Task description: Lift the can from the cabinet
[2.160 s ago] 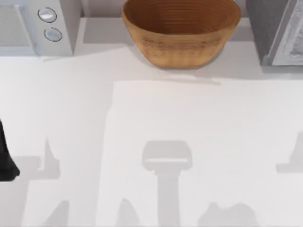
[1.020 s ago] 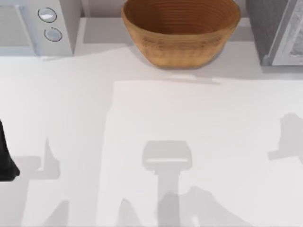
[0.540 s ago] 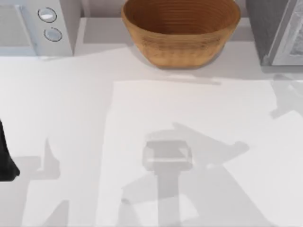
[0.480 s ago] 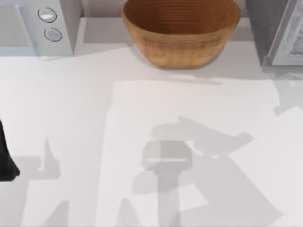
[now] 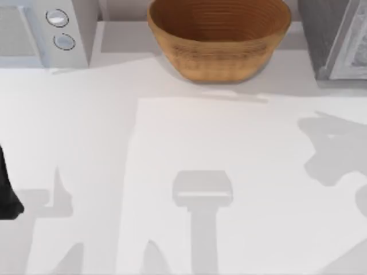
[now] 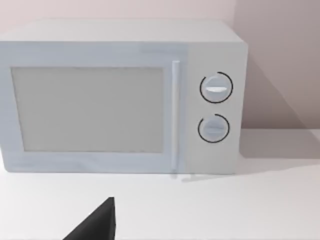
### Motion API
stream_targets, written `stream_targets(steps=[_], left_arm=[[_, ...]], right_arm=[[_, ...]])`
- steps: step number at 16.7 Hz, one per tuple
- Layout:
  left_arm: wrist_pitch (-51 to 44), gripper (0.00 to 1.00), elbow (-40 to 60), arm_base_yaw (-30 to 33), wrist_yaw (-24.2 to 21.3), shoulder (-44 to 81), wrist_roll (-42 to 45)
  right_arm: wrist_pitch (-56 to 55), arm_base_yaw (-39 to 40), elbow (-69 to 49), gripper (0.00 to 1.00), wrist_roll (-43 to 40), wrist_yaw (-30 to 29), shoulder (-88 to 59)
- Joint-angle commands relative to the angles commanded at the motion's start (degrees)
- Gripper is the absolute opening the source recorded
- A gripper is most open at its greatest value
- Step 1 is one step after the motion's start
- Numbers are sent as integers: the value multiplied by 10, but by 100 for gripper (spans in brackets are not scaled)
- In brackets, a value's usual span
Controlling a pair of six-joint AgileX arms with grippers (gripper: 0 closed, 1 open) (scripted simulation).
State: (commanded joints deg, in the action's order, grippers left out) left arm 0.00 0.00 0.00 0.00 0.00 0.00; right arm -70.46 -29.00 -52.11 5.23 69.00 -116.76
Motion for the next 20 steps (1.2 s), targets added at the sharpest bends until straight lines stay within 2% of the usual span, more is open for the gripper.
stream_targets(steps=[4,10,16,20], left_arm=[[0,100,0,0,0,0,0],[0,100,0,0,0,0,0],[0,100,0,0,0,0,0],[0,100,0,0,0,0,0]], right_arm=[[-75,-59,-51,0,11,78,-119],[-139,-123,-97,0,23,145,-221],[-150,-134,-105,0,25,157,-235],[-134,-117,-107,0,10,141,-237]])
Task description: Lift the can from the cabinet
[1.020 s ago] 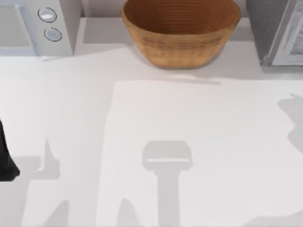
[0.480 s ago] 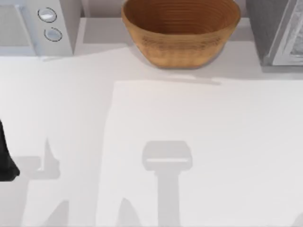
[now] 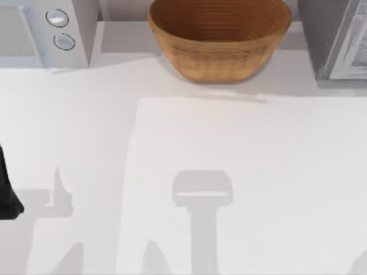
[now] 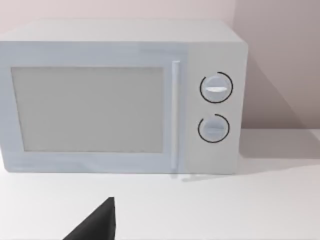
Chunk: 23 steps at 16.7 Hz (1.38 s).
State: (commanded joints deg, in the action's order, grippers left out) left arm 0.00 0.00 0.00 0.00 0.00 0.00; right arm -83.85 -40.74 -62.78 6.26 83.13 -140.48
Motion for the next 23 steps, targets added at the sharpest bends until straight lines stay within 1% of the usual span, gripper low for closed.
stream_targets(steps=[3,6,19,20,23], left_arm=[[0,100,0,0,0,0,0],[0,100,0,0,0,0,0],[0,100,0,0,0,0,0],[0,100,0,0,0,0,0],[0,100,0,0,0,0,0]], right_arm=[[18,17,-4,0,-19,-18,-4],[18,17,-4,0,-19,-18,-4],[18,17,-4,98,-19,-18,-4],[18,17,-4,100,-19,-18,-4],[18,17,-4,100,-19,-18,-4]])
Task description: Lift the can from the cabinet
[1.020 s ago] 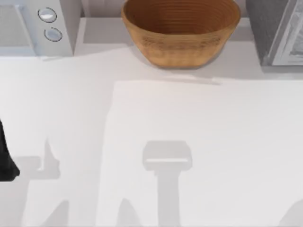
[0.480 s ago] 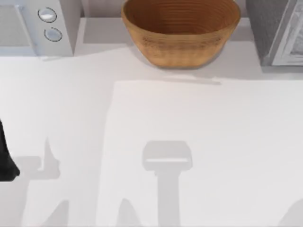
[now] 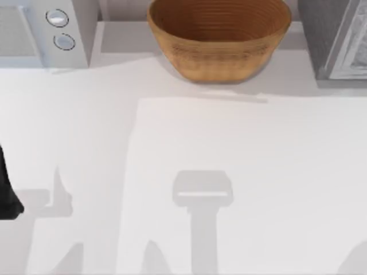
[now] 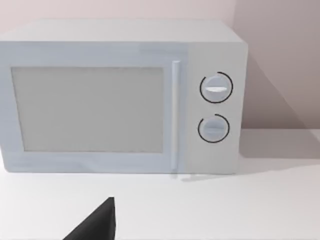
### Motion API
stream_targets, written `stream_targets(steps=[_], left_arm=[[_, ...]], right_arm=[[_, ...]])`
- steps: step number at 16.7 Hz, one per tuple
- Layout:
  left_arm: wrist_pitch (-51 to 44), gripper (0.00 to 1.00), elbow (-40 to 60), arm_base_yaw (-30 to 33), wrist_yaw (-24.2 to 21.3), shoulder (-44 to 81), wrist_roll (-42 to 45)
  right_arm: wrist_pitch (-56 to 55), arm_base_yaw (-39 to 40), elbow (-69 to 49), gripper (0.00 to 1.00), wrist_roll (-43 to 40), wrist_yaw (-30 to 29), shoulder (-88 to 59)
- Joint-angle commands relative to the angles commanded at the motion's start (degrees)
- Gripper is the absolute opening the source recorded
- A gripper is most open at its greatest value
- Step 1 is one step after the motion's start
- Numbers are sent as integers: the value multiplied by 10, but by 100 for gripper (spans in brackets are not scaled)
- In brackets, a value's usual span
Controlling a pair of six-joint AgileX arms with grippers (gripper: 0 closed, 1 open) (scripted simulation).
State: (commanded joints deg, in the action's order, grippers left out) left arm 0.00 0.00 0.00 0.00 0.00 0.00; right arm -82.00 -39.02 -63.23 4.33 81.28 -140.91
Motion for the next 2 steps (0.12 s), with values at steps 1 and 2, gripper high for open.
stream_targets(steps=[1,2], left_arm=[[0,100,0,0,0,0,0],[0,100,0,0,0,0,0]], right_arm=[[0,0,0,100,0,0,0],[0,0,0,100,0,0,0]])
